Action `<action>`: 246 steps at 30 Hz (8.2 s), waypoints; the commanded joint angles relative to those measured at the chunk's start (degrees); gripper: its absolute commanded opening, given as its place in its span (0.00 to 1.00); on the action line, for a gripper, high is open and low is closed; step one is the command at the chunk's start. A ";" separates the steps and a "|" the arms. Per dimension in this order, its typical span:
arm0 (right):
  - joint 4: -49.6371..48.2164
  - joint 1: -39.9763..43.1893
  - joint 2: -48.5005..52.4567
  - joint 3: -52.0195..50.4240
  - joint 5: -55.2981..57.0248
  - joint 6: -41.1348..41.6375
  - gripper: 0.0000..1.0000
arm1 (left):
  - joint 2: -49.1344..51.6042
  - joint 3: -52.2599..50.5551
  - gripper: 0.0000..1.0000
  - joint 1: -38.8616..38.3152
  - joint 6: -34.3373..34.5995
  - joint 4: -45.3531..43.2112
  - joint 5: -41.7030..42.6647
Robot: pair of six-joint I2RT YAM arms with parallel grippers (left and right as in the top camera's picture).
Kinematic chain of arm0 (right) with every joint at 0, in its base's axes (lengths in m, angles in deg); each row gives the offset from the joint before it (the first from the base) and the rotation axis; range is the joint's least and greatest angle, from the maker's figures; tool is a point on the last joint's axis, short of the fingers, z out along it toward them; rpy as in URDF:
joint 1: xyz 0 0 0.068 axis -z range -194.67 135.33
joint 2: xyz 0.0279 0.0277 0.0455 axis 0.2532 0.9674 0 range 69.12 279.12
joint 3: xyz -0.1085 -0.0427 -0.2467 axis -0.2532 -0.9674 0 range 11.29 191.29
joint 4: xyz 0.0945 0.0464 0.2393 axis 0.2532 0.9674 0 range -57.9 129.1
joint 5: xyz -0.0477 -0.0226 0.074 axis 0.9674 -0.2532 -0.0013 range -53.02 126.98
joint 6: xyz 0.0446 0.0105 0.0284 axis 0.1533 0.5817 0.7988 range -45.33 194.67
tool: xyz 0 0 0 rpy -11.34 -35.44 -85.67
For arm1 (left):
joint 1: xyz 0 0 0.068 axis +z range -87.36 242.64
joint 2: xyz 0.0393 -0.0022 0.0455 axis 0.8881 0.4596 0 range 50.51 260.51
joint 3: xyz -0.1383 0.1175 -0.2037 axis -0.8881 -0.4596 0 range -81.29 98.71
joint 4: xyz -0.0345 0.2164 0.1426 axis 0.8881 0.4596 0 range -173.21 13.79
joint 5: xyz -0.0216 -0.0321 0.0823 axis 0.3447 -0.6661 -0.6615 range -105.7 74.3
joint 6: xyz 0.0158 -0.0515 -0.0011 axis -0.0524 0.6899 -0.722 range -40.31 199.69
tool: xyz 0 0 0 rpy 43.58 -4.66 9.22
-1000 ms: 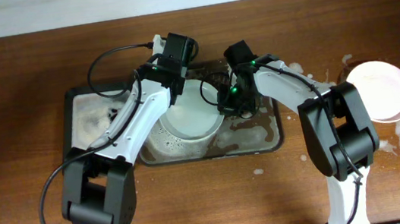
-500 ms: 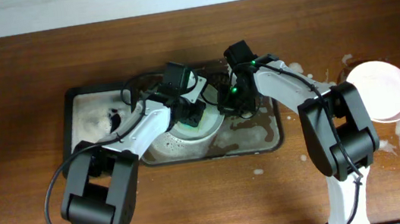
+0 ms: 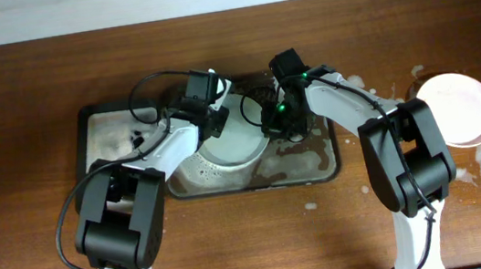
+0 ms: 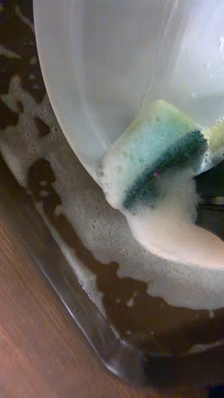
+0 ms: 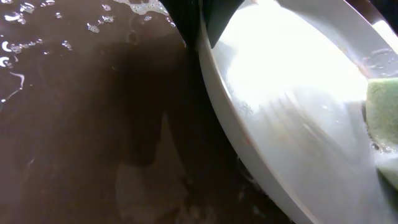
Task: Clean dirty plates on tray and stack at the side
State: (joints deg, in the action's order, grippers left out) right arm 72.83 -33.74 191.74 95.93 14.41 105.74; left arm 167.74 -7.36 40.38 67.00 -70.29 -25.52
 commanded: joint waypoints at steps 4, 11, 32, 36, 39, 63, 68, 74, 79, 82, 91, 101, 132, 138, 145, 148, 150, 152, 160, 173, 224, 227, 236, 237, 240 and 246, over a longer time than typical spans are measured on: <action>0.85 0.39 1.40 -1.11 3.67 -0.63 0.04 | 0.50 4.09 0.01 -2.73 -0.90 1.38 -27.36; 0.85 0.39 1.38 -1.09 3.65 -0.79 0.04 | -14.49 6.16 0.00 -2.64 7.17 8.33 -19.15; 17.46 -23.30 -28.46 -4.74 96.65 3.93 0.04 | -7.63 5.77 0.00 6.99 17.44 21.64 14.99; 20.15 -23.30 -28.46 -4.74 99.80 2.54 0.04 | -7.63 5.77 0.00 6.99 17.44 21.62 14.99; 19.96 -23.30 -28.46 -4.74 101.92 0.44 0.04 | -7.61 5.77 0.00 6.62 17.44 21.40 14.99; 1.18 -26.29 -28.46 -4.72 113.72 -26.38 0.04 | -7.61 5.77 0.00 5.86 17.44 20.57 14.99; 1.18 -26.32 -28.46 -4.72 113.70 -26.36 0.04 | -7.61 5.77 0.00 5.86 17.44 20.57 14.99; 1.18 -26.32 -28.46 -4.72 111.99 -26.36 0.04 | -7.61 5.77 0.00 5.86 17.44 20.55 14.99; 1.38 -25.05 -29.07 -4.72 98.51 -24.98 0.04 | -7.61 5.77 0.00 5.86 17.42 20.55 14.99; 3.23 -24.79 -29.18 -4.72 91.10 -21.57 0.04 | -7.61 5.77 0.00 5.86 17.42 20.55 14.99; 4.07 -15.87 -21.49 -5.16 82.31 -18.49 0.04 | -7.61 5.77 0.00 5.86 17.42 20.55 14.97; -5.18 -10.45 -16.57 -4.61 87.76 -18.12 0.04 | -7.61 5.77 0.00 5.86 17.42 20.55 14.97; -26.18 66.62 -19.30 -27.85 8.04 -9.11 0.04 | -7.61 5.77 0.00 5.86 17.42 19.71 14.58; -22.86 64.50 -23.26 -27.41 8.07 -7.06 0.47 | -7.76 5.95 0.00 5.86 17.42 19.50 14.60; -12.74 64.43 -50.27 -25.77 7.58 -4.96 0.48 | -20.06 7.82 0.00 6.29 17.38 23.58 9.84; -7.23 63.04 -51.34 -25.79 -0.92 -5.11 0.47 | -22.97 7.82 0.00 10.19 17.44 27.61 8.11; -4.46 58.75 -51.34 -25.79 -1.66 -6.36 0.47 | -22.95 7.76 0.00 12.57 17.44 30.91 8.07; -3.13 50.07 -51.21 -25.81 0.66 -10.05 0.48 | -22.58 7.26 0.00 16.59 17.44 34.34 8.00; -1.73 30.67 -51.12 -25.81 12.35 -10.08 0.55 | -10.73 0.02 0.11 20.35 17.40 23.71 1.81; 16.00 30.71 -62.29 -13.16 9.33 -25.03 0.60 | -30.69 13.57 0.99 19.91 17.40 35.87 5.33; -36.70 16.79 -120.65 -84.32 16.87 -30.64 0.98 | -31.43 13.55 0.99 19.91 17.40 36.06 5.33; -36.70 16.79 -120.65 -84.32 16.87 -30.64 0.98 | -31.43 13.55 0.99 19.91 17.38 37.16 5.31; -36.70 16.79 -120.65 -84.32 16.87 -30.64 0.99 | -70.53 -43.65 0.99 19.93 12.44 -9.07 4.61; -36.70 16.79 -120.65 -84.32 16.87 -30.64 0.98 | -75.36 -49.81 0.99 19.93 12.46 -13.07 4.63; -36.70 16.79 -120.65 -84.32 16.87 -30.64 0.98 | -91.06 -68.89 0.99 19.93 12.46 -24.15 4.63; -36.70 16.79 -120.65 -84.32 16.87 -30.64 0.98 | -106.73 -71.45 0.99 21.77 12.41 -15.58 2.49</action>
State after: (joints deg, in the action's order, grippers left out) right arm 35.96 -16.49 71.36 12.02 31.57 75.49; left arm 65.63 -77.65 60.64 80.11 -87.20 -22.02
